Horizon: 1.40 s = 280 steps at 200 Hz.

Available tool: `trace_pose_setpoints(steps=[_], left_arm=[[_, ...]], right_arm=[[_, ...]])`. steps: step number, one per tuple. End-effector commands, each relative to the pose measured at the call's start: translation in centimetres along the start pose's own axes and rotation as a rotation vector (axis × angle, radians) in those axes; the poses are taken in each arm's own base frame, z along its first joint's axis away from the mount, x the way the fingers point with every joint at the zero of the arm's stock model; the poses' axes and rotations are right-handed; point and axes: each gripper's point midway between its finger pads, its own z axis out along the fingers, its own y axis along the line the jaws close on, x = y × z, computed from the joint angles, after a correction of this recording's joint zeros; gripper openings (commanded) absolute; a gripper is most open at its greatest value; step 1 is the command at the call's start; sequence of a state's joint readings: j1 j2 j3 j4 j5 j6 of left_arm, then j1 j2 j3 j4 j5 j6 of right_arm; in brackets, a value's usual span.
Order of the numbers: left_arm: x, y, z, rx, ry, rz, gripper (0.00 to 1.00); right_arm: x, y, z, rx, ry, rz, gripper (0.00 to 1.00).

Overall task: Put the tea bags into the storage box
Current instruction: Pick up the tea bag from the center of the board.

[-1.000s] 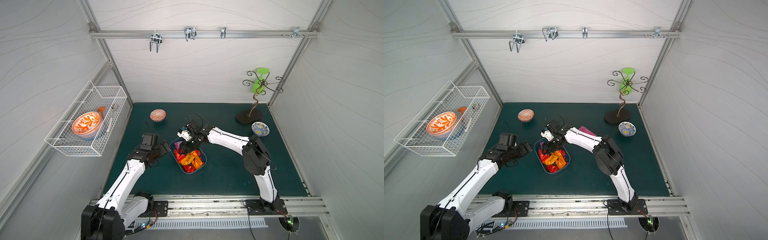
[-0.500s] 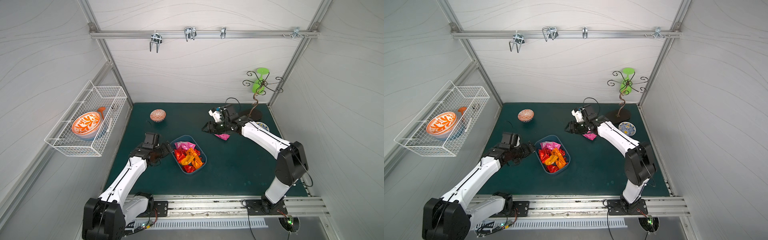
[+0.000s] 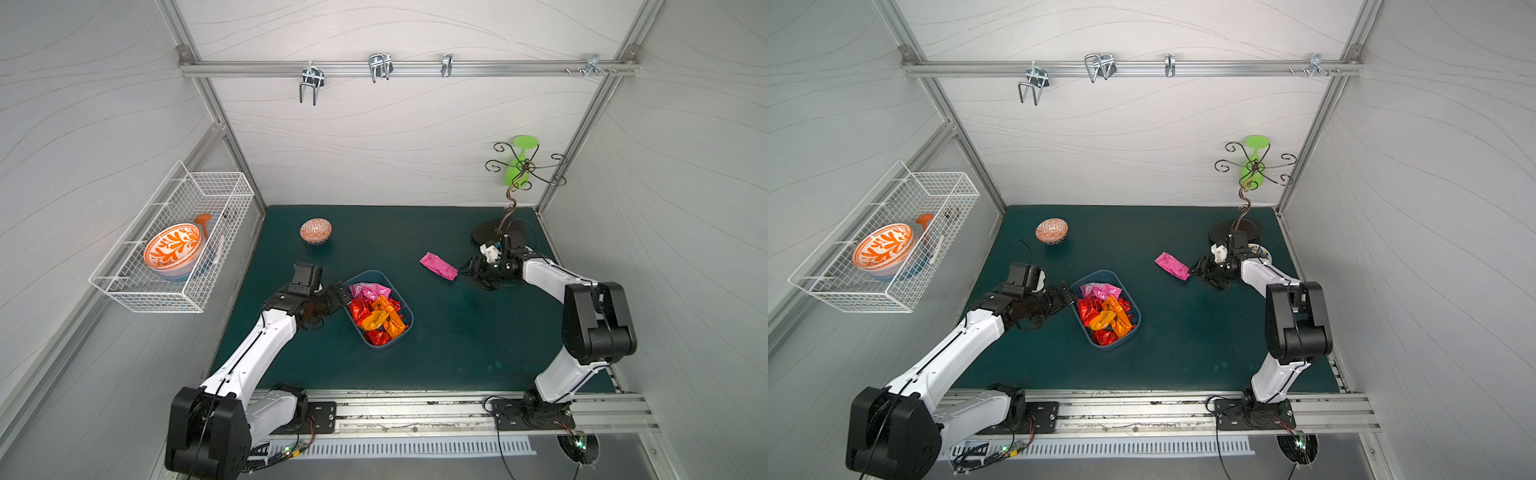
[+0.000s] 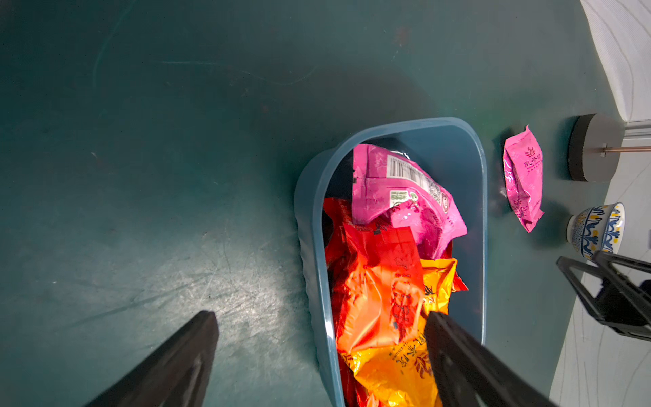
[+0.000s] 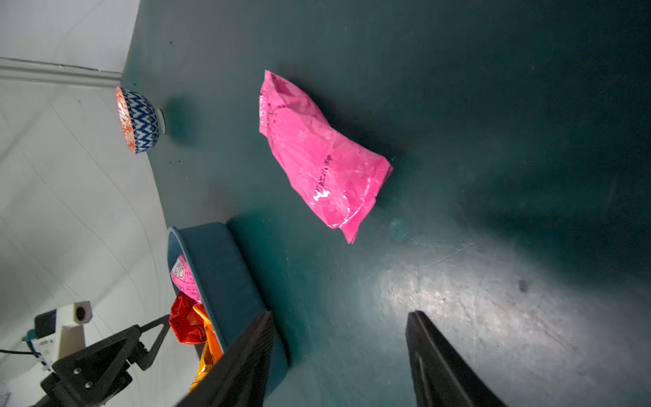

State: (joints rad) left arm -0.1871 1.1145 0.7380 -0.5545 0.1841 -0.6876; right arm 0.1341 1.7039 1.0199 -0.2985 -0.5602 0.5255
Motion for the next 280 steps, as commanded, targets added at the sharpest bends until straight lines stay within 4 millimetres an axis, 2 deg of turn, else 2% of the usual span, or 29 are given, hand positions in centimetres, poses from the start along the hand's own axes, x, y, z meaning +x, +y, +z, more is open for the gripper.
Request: trace_pose_setpoints(steps=[1, 54, 124, 140, 167, 181, 240, 280], left_arm=[[-1.6, -1.9, -0.7, 0.05, -0.052, 0.019, 0.96], [-1.6, -1.6, -1.0, 0.048, -0.066, 0.015, 0.96], [-1.6, -1.5, -1.3, 0.039, -0.075, 0.019, 0.96], [-1.7, -1.4, -1.5, 0.037, -0.084, 0.024, 0.96], [-1.8, -1.2, -1.8, 0.027, -0.093, 0.032, 0.96], [-1.7, -1.1, -1.8, 0.023, -0.093, 0.032, 0.96], [-1.8, -1.0, -1.9, 0.02, -0.104, 0.031, 0.96], [-1.9, -1.0, -2.1, 0.022, -0.112, 0.033, 0.96]], right_arm=[[-0.2, 0.4, 1.2, -0.076, -0.001, 0.026, 0.65], [-1.2, -1.4, 3.6, -0.066, -0.03, 0.088, 0.64], [-2.0, -1.9, 6.8, -0.085, -0.052, 0.128, 0.59], [-2.2, -1.9, 7.6, -0.088, -0.052, 0.136, 0.54], [-2.7, -1.4, 8.4, -0.097, -0.047, 0.138, 0.34], [-2.9, -1.2, 8.4, -0.098, -0.051, 0.139, 0.25], [-3.5, 0.5, 7.0, -0.128, -0.077, 0.112, 0.0], [-3.6, 3.4, 4.8, -0.184, -0.089, 0.07, 0.0]])
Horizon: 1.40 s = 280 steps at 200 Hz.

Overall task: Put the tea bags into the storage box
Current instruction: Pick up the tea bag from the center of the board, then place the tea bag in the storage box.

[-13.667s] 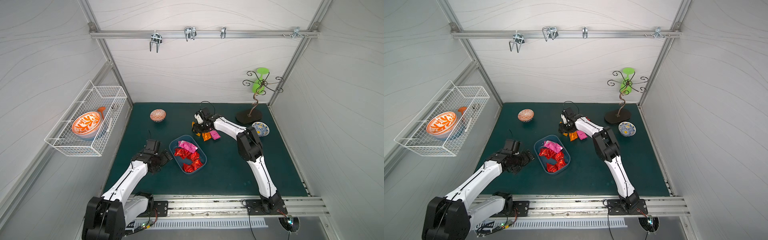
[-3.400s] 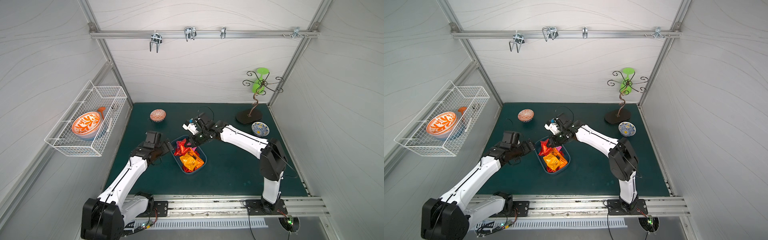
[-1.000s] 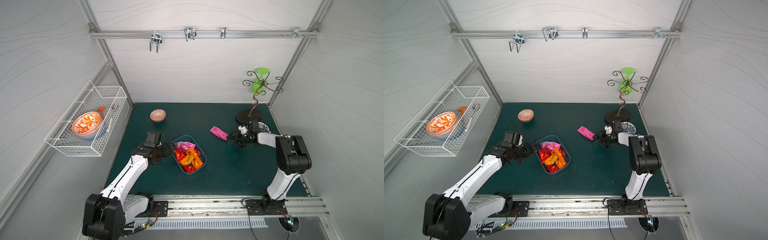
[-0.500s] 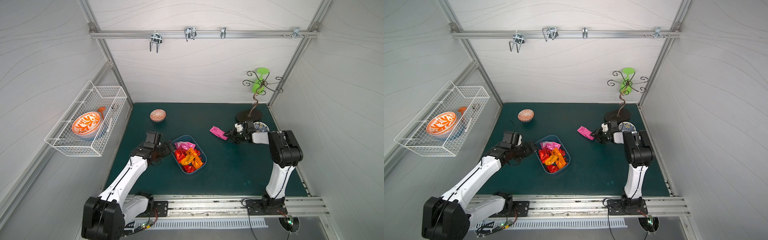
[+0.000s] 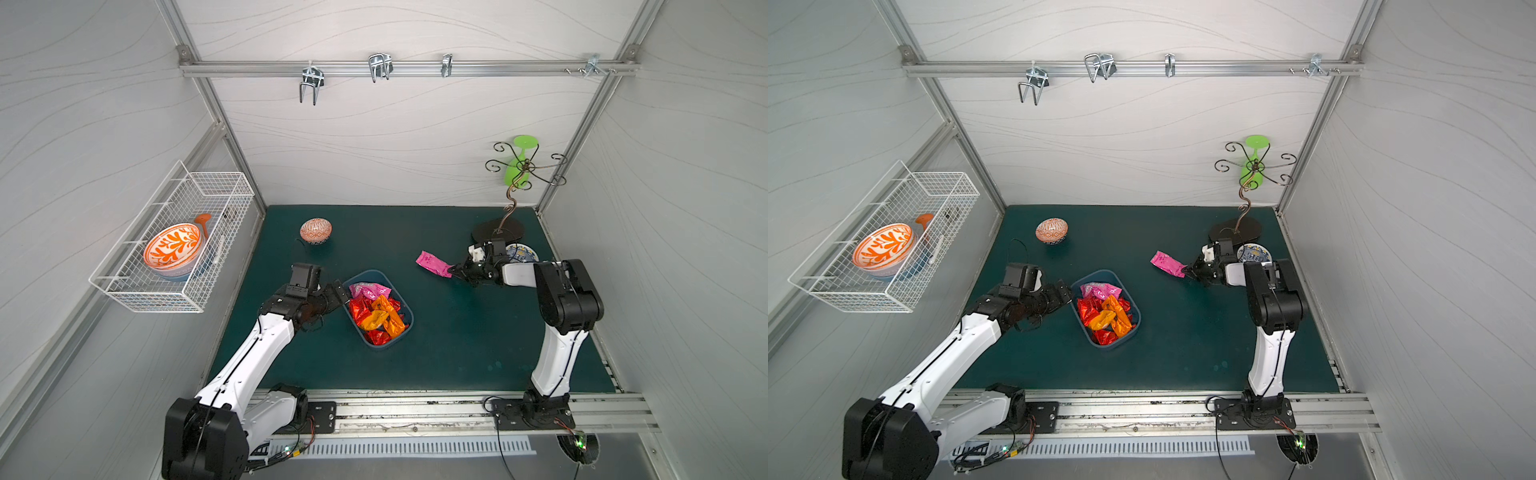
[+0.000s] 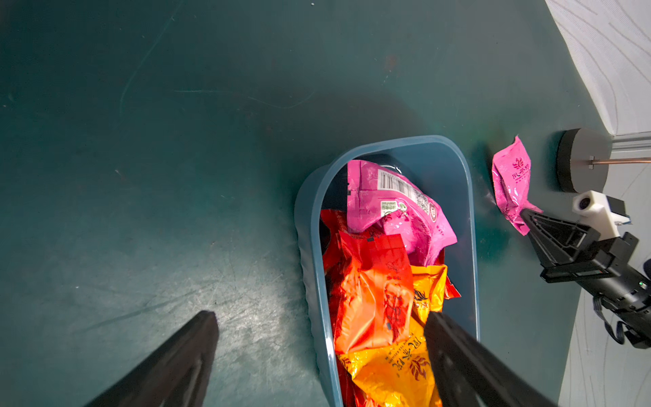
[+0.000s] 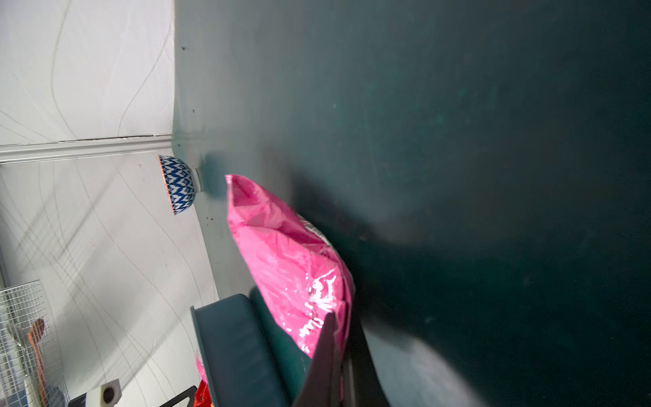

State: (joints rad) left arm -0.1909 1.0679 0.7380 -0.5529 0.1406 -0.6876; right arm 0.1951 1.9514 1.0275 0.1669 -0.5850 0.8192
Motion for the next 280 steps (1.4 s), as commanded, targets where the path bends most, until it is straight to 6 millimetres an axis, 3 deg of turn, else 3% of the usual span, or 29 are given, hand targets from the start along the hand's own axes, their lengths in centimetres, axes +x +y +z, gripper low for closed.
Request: trace_pose_setpoints(steps=[1, 35, 90, 123, 145, 169, 256, 280], left_arm=[[-1.2, -0.9, -1.0, 0.021, -0.05, 0.022, 0.96], [-1.6, -1.0, -1.0, 0.02, -0.065, 0.024, 0.96], [-2.0, -1.1, -1.2, 0.018, -0.086, 0.022, 0.96], [-2.0, -0.7, -1.6, 0.003, -0.099, 0.03, 0.96], [-2.1, -0.2, -2.1, -0.011, -0.122, 0.029, 0.97], [-2.1, 0.1, -2.4, -0.016, -0.145, 0.022, 0.96], [-2.2, 0.4, -2.4, -0.03, -0.153, 0.034, 0.97], [-2.3, 0.3, -2.4, -0.032, -0.153, 0.035, 0.97]], right_arm=[[0.2, 3.1, -1.7, -0.047, -0.005, -0.045, 0.0], [3.2, 7.2, -3.1, -0.065, 0.038, -0.133, 0.0], [11.8, 13.4, -3.7, -0.09, 0.131, -0.275, 0.0], [16.9, 15.5, -2.9, -0.09, 0.211, -0.351, 0.0], [20.1, 15.5, -1.7, -0.072, 0.258, -0.381, 0.0], [22.0, 14.9, -0.2, -0.057, 0.292, -0.361, 0.0], [22.0, 11.8, 1.9, 0.0, 0.264, -0.287, 0.0], [22.7, 11.4, 2.1, 0.004, 0.292, -0.288, 0.19]])
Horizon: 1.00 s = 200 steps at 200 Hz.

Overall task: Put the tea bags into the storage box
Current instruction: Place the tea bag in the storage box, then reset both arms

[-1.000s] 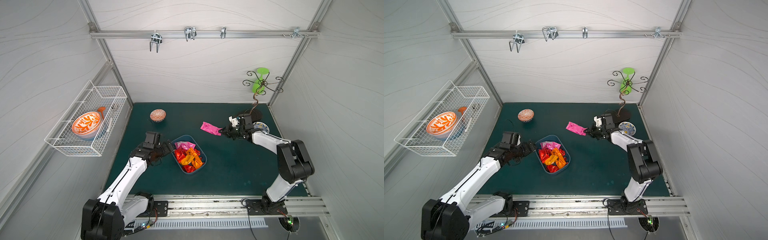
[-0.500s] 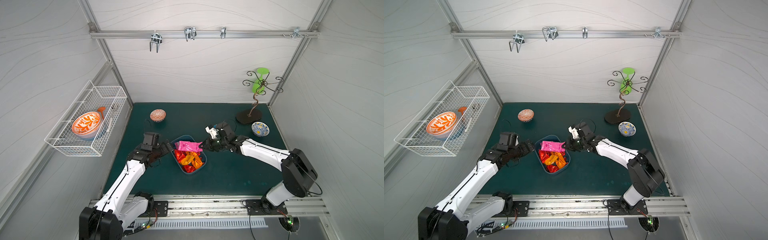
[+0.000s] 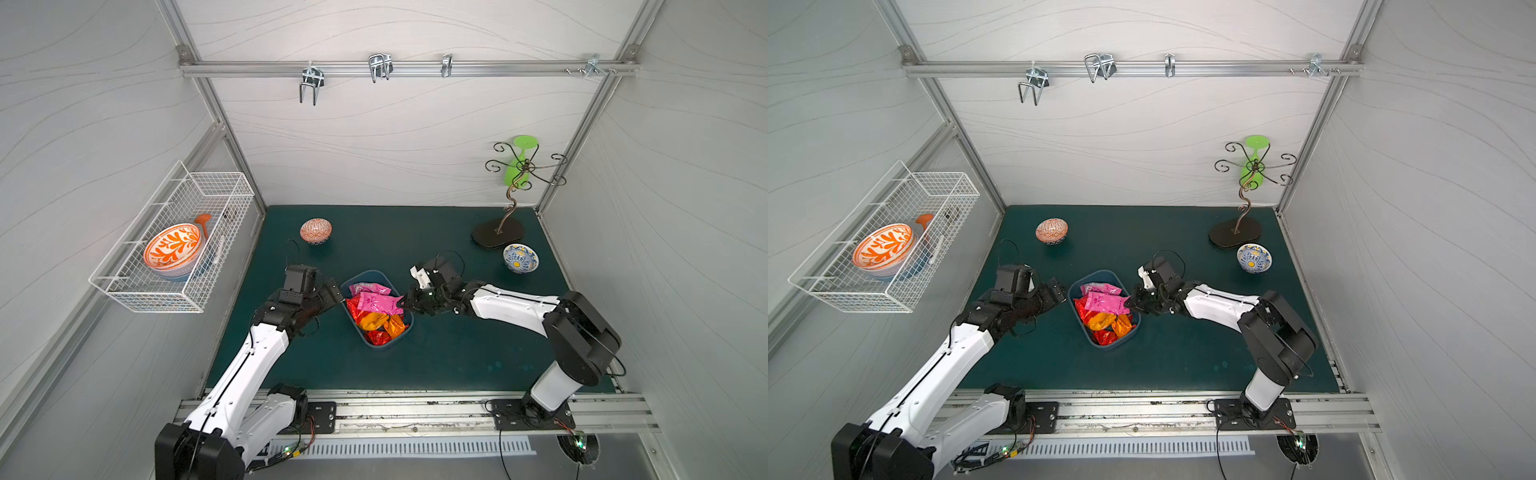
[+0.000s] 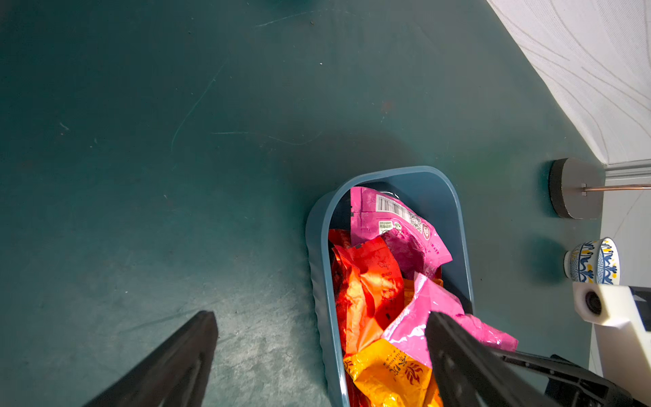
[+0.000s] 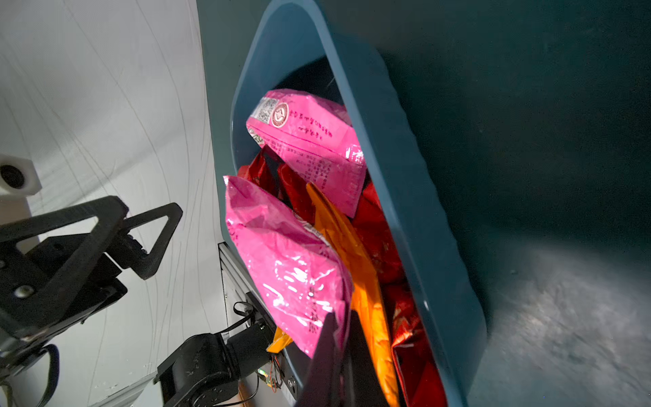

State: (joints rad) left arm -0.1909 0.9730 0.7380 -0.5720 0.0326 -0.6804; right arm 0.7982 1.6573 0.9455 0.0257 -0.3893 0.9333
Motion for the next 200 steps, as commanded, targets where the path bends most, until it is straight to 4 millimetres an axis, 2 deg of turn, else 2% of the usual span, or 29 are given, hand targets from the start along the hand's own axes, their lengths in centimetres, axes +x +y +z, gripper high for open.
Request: trace_pose_setpoints(steps=[1, 25, 47, 74, 101, 114, 131, 163, 185, 200], left_arm=[[-0.7, -0.3, -0.1, -0.003, -0.024, 0.02, 0.97], [-0.8, -0.2, -0.1, -0.012, -0.025, 0.024, 0.97], [-1.1, -0.2, -0.1, -0.022, -0.035, 0.035, 0.97], [-1.9, 0.2, 0.0, -0.054, -0.066, 0.062, 0.97], [-3.7, 1.0, 0.2, -0.119, -0.148, 0.118, 0.98], [-4.9, 1.0, 0.3, -0.139, -0.201, 0.167, 0.98], [-6.5, 0.4, 0.6, -0.142, -0.273, 0.26, 0.98], [-9.4, -1.3, 2.4, -0.154, -0.387, 0.509, 0.99], [-10.1, -2.2, 5.2, -0.159, -0.379, 0.682, 0.99], [-10.3, -2.1, 7.6, -0.174, -0.36, 0.744, 0.99]], right_arm=[[0.2, -0.4, 0.6, 0.011, 0.009, 0.002, 0.19], [0.5, 0.0, -0.3, 0.024, -0.004, -0.027, 0.44], [0.5, -0.1, -2.4, 0.073, -0.043, -0.081, 0.58], [-0.6, -0.3, -6.8, 0.185, -0.166, -0.193, 0.7], [-3.6, -1.8, -12.3, 0.343, -0.341, -0.311, 0.82], [-5.7, -3.7, -14.7, 0.428, -0.408, -0.355, 0.84], [-8.6, -7.1, -17.1, 0.509, -0.459, -0.405, 0.85], [-12.7, -13.5, -20.2, 0.547, -0.532, -0.429, 0.85], [-13.8, -18.0, -22.0, 0.641, -0.617, -0.386, 0.85], [-14.1, -19.8, -22.5, 0.668, -0.659, -0.396, 0.84]])
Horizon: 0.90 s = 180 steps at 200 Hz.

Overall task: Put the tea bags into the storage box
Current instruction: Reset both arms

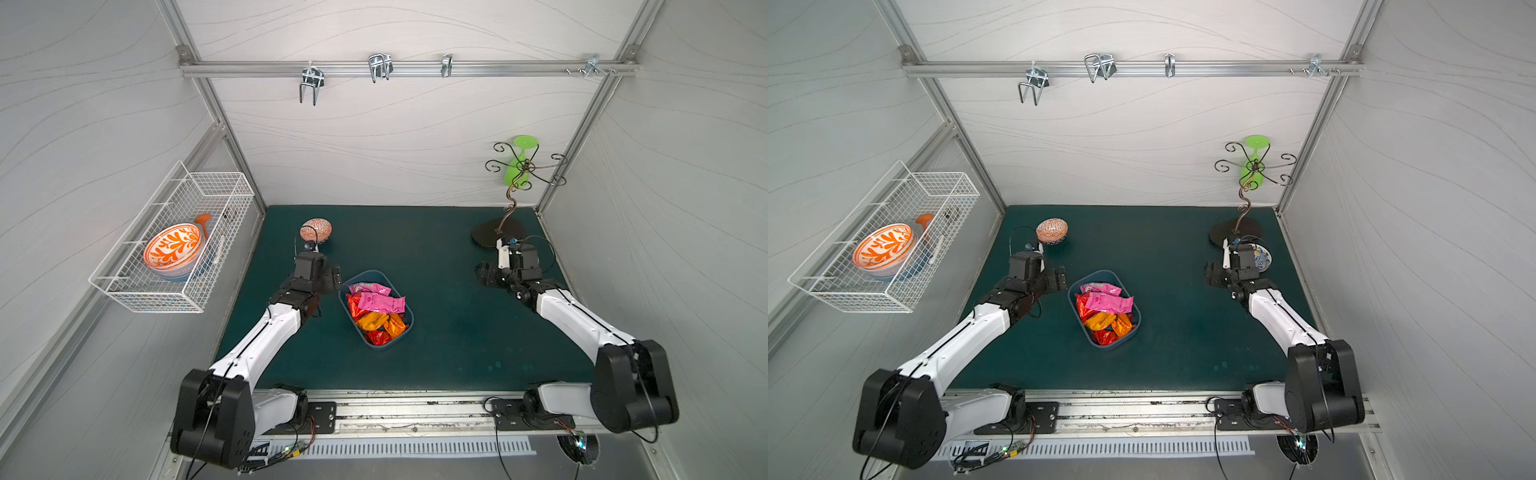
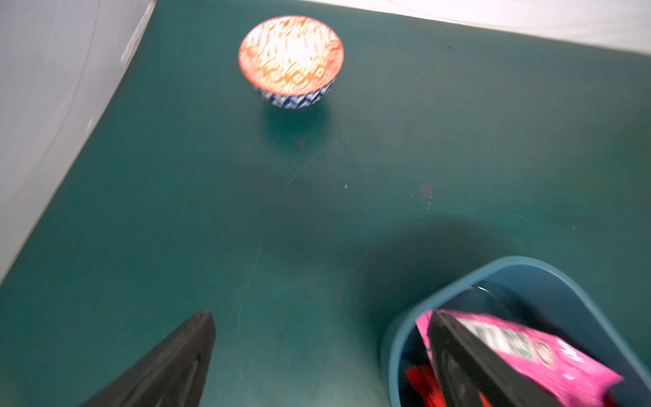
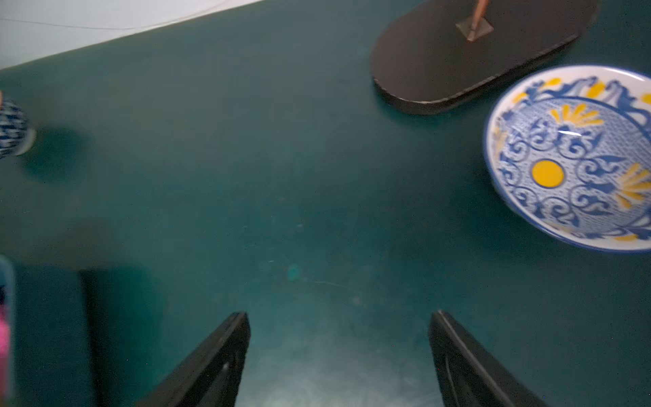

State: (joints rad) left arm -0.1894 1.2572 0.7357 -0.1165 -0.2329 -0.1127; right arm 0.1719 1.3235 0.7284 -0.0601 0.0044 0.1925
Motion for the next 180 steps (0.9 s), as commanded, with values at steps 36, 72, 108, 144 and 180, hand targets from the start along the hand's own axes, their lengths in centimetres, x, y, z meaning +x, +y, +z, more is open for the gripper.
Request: trace_pose_setpoints(steps=[36, 72, 108, 144, 180], left_arm=[[-1.2, -0.7, 6.2, 0.023, -0.119, 0.185, 0.99], [-0.3, 1.4, 7.4, -0.039, -0.168, 0.12, 0.99], [-0.4, 3.5, 6.9, -0.042, -0.214, 0.005, 0.99], [-0.2, 5.1, 6.6, -0.047, -0.258, -0.075, 0.99], [0.9, 5.4, 5.6, -0.077, -0.352, -0.088, 1.0]], right_arm=[[-0.5, -3.4, 2.3, 0.07, -0.194, -0.133, 0.84], [-1.4, -3.4, 2.4, 0.081, -0.337, -0.19, 0.86], [0.0, -3.5, 4.0, 0.079, -0.33, -0.208, 0.99], [-0.2, -3.3, 4.4, 0.029, -0.327, -0.2, 0.99], [-0.2, -3.4, 4.4, 0.002, -0.311, -0.183, 0.99]])
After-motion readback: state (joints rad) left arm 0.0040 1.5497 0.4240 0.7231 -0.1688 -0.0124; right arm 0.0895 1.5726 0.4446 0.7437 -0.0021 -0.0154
